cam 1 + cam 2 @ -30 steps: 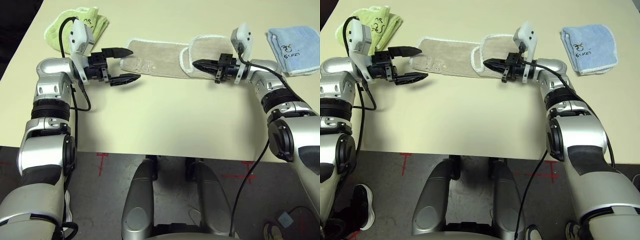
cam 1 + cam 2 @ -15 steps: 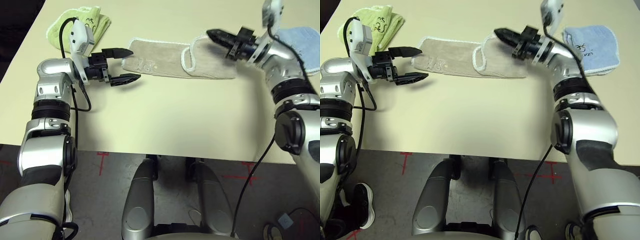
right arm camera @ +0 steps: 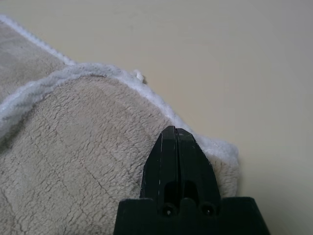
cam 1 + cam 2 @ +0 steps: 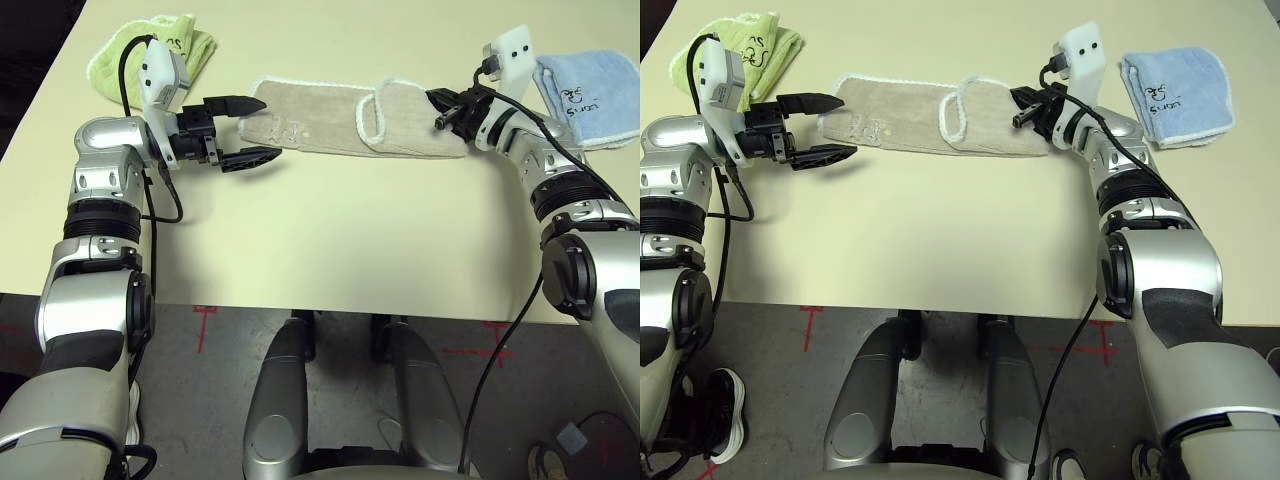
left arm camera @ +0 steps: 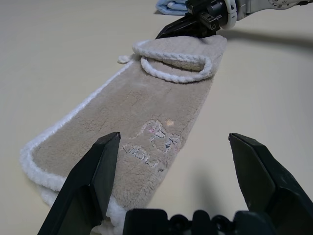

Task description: Fold the towel and set it aside.

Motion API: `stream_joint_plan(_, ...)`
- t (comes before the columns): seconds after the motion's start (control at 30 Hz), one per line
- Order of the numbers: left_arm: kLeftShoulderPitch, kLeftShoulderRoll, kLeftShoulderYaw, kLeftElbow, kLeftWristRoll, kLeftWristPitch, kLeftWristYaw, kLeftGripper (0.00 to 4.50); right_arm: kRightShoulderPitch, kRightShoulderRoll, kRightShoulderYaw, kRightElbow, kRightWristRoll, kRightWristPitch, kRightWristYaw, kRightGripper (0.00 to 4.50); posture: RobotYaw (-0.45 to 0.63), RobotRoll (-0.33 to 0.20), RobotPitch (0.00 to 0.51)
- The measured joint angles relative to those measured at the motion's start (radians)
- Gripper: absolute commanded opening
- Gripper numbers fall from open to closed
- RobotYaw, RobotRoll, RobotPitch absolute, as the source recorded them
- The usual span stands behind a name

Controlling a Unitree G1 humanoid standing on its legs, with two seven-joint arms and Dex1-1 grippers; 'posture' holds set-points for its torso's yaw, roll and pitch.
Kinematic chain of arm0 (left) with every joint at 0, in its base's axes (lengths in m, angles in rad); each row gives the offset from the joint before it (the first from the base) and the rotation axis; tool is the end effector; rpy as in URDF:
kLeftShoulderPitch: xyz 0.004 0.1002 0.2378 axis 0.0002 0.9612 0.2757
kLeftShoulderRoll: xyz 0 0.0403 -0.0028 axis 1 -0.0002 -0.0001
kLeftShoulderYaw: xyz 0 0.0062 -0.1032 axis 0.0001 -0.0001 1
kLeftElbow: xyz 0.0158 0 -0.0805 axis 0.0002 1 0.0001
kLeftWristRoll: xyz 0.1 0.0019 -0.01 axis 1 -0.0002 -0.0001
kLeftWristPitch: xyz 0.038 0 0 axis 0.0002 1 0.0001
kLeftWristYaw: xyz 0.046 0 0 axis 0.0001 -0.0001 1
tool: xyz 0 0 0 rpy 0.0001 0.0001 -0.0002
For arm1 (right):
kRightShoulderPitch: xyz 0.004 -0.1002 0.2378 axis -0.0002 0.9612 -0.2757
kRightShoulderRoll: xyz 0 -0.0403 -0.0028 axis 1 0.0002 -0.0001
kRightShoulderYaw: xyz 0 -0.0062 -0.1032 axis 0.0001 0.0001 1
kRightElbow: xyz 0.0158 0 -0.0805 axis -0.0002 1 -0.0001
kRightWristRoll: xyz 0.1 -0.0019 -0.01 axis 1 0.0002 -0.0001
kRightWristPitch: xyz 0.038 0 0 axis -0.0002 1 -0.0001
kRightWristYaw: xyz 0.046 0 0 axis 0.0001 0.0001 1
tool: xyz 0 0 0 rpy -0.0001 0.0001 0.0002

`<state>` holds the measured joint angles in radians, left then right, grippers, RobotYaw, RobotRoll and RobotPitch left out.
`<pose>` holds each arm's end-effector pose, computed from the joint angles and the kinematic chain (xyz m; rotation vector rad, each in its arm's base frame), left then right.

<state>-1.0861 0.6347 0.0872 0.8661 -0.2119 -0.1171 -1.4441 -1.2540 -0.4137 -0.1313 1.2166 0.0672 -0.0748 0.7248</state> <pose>0.3417 0.2729 0.2557 0.4641 -0.1901 -1.1504 0.3750 -0.2124 0.2229 -0.1842 -0.0918 0.5679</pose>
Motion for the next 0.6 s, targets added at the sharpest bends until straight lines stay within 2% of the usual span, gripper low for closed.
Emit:
stream_joint_plan(0.13,0.000,0.000,0.000,-0.011,0.000,0.002,0.001,4.50,0.000,-0.014,-0.013,-0.002,0.011,-0.007,0.029,0.06,0.12,0.000,0.371)
stream_joint_plan(0.23,0.004,0.001,0.001,-0.026,-0.002,0.003,0.006,4.50,0.008,-0.042,-0.058,-0.006,0.067,-0.038,0.133,0.06,0.12,0.000,0.367)
stream_joint_plan(0.43,0.045,0.000,0.013,-0.036,-0.019,0.007,0.029,4.50,0.112,-0.157,-0.152,-0.109,0.201,-0.170,0.469,0.06,0.09,0.000,0.364)
stream_joint_plan(0.6,0.062,-0.003,0.013,-0.036,-0.026,0.008,0.046,4.50,0.217,-0.248,-0.154,-0.130,0.242,-0.159,0.723,0.06,0.09,0.000,0.364)
